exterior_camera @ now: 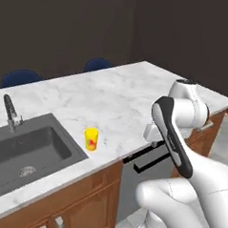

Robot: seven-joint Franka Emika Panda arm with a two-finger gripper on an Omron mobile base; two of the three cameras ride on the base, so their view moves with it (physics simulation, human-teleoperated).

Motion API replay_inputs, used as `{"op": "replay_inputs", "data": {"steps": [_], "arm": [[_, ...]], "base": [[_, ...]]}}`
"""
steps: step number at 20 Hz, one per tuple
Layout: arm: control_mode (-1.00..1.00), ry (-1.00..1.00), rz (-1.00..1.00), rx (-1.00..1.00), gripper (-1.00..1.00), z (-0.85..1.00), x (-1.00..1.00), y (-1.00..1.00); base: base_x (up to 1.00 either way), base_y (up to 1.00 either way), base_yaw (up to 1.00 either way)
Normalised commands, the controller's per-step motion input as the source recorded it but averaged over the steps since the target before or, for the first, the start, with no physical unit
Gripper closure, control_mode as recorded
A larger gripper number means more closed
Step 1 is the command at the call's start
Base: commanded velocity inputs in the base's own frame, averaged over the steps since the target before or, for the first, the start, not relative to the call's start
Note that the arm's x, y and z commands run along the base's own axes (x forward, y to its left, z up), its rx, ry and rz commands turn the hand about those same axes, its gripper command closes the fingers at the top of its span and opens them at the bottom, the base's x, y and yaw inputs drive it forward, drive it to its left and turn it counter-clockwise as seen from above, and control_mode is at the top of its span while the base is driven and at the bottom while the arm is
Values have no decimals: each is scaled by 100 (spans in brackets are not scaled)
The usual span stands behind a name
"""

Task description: Pick the cup and bowl from the counter and place them on the counter next to the sink.

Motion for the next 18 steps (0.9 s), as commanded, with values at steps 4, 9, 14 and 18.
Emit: {"op": "replay_inputs", "data": {"steps": [4, 9, 14, 18], "arm": [[100, 0, 0, 0, -100, 0, 0, 0], [100, 0, 0, 0, -100, 0, 0, 0], [100, 0, 0, 0, -100, 0, 0, 0], [100, 0, 0, 0, -100, 0, 0, 0]], "base": [[24, 0, -81], [18, 0, -83], [17, 0, -83], [21, -3, -79]]}}
